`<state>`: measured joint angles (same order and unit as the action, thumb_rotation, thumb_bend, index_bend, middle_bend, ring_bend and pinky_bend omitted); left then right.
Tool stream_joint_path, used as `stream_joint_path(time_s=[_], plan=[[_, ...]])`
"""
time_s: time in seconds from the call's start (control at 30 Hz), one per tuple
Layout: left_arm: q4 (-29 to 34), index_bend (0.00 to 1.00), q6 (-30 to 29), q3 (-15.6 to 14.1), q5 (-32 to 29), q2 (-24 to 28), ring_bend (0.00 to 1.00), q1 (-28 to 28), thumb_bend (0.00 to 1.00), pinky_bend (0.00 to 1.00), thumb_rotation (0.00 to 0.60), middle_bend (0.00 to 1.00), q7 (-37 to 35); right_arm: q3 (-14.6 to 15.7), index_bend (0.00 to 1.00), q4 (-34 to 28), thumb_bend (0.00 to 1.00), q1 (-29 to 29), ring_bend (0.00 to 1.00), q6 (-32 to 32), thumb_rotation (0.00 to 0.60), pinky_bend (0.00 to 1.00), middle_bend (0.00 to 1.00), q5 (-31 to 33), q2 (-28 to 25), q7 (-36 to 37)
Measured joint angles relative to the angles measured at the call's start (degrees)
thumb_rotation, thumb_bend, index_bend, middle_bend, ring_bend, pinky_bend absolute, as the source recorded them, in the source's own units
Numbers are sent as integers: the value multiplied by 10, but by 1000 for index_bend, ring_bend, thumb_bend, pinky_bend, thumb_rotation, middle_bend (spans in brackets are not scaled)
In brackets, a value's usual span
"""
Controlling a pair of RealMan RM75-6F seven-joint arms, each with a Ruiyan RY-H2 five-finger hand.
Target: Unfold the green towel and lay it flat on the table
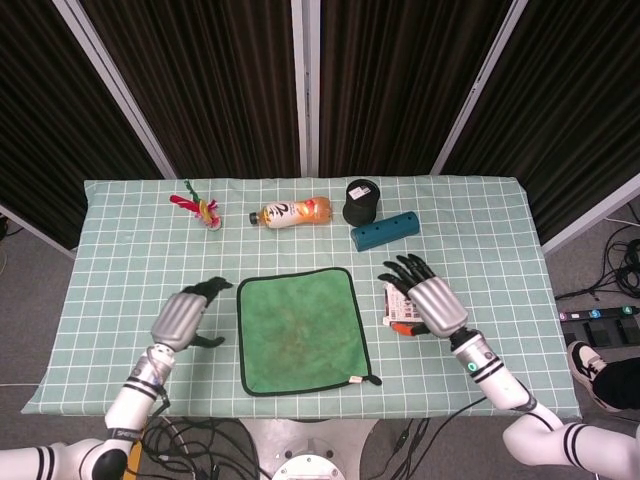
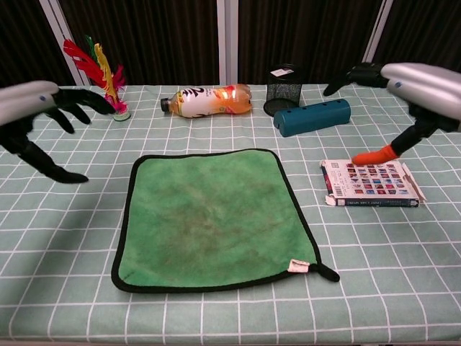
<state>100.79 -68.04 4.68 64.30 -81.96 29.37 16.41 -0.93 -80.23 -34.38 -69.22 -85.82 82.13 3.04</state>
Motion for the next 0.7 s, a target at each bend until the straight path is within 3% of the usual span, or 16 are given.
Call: stream_joint_path(time_s=[0.27,0.5,0.7], plan=[[-62,242,-37,20,-23,54,235,-47,73,279,600,253,-46,-8,211,-39,107,53,0,-30,600,0,79,36,-72,-25],[-70,242,-112,0,-2,77,234,-99,72,277,600,253,-27,3,171,-59,106,124,0,-88,600,0,54,45,-124,-8],[-36,242,-179,-24,15,93,234,-162,74,274,600,253,-17,13,169,-78,109,181,0,-138,599,0,53,45,-156,15]])
